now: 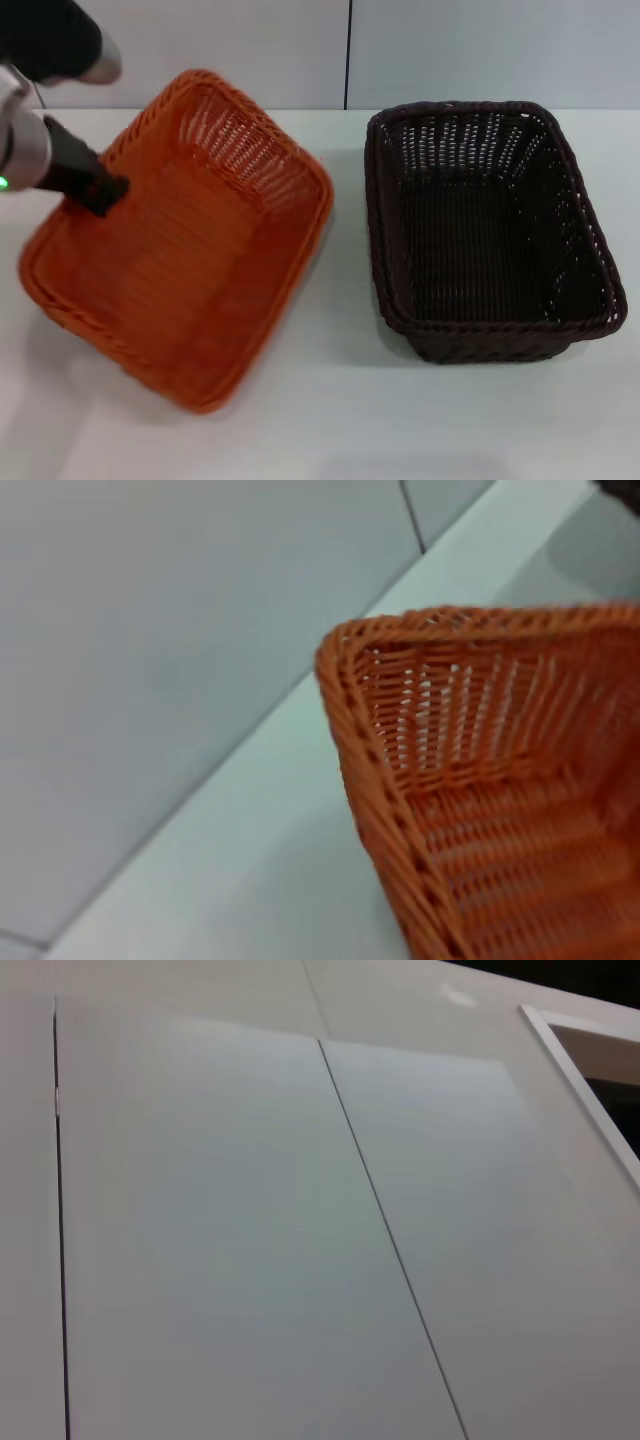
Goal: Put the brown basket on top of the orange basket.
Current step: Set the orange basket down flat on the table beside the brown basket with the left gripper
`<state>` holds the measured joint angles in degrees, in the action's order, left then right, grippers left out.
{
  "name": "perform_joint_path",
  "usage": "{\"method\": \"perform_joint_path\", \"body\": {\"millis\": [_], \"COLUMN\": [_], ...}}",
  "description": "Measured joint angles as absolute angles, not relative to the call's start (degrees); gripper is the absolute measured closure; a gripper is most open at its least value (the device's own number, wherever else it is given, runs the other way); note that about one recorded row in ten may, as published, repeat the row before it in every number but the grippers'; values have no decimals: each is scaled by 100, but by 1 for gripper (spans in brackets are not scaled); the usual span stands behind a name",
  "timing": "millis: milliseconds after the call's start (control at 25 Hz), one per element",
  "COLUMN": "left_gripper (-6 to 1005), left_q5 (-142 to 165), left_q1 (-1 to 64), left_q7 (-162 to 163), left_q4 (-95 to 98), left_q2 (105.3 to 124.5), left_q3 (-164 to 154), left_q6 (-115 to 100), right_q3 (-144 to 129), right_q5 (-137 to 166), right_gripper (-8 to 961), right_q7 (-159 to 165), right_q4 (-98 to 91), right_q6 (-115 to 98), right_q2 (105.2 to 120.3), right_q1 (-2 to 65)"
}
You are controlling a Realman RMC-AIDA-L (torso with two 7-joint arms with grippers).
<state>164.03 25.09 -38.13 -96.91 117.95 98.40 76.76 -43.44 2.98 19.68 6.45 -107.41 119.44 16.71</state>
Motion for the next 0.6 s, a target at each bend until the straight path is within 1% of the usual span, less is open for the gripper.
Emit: {"method": "perform_joint_path", "body": {"millis": [360,600], "left_gripper": [776,809], "left_q5": [16052,16039], "left_q1": [2840,2953], "left_q7": [-5329,-6054], "left_q4": [-10778,-11113], "left_q2": [11787,11786], "left_q3": [10216,10230], "left_q6": [8778,9219], "right_q3": [-4346,-4344], "right_q5": [299,299], "right_gripper": [120,120], "right_q7": [2050,2171], "right_q4": [677,706], "right_q6": [-11022,-11138], "right_q2": [11960,11962], "right_q1": [1670,1664]}}
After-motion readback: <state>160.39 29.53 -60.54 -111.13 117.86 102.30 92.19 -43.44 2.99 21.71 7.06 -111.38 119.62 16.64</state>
